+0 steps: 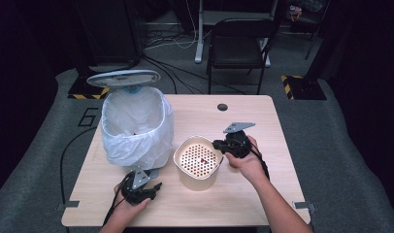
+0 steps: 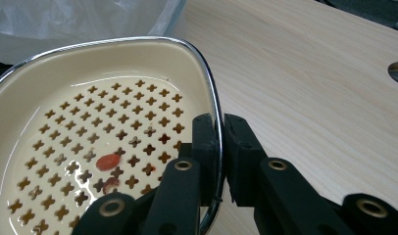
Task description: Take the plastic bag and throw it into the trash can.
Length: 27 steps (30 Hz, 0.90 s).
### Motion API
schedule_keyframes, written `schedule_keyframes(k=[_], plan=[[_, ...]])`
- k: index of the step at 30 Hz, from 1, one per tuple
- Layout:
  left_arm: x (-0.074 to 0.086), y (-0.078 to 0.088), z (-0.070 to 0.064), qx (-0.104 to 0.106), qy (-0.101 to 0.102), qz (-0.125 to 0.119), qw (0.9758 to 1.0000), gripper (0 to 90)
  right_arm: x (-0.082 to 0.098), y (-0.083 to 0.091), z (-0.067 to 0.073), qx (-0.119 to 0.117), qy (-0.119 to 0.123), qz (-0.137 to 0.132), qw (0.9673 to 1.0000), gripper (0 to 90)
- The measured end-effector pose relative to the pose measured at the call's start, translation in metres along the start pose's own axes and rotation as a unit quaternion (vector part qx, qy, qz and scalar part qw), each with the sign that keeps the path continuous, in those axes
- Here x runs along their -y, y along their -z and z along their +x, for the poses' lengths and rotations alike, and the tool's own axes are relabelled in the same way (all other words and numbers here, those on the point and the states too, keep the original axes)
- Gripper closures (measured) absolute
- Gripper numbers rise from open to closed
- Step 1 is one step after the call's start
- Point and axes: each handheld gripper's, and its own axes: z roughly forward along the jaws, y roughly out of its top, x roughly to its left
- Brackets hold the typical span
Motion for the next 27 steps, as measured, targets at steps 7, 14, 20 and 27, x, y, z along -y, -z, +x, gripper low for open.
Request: schedule_keyframes(k=[7,14,20,27], plan=[[0.000,0.000,0.000,0.001,-0.001,0.000,1.0000,37.2,0.009,0.009,-0.002,-0.007,-0.005,-0.009,0.9999,82.5],[0.000,-0.001,-0.001,-0.003,0.004,-0.003,1.0000,37.2,0.014,0.016,-0.003,-0.014,-0.013,-0.010,0.9998,81.4],[0.000,0.000,-0.001,-0.001,0.001,0.001,1.0000,37.2,0.017,0.020,0.000,-0.033,-0.007,-0.002,0.9994,84.6],[0.000,0.000,-0.001,-0.002,-0.002,0.000,1.0000,37.1,0.022,0.026,0.006,-0.043,0.001,0.003,0.9991,84.1]])
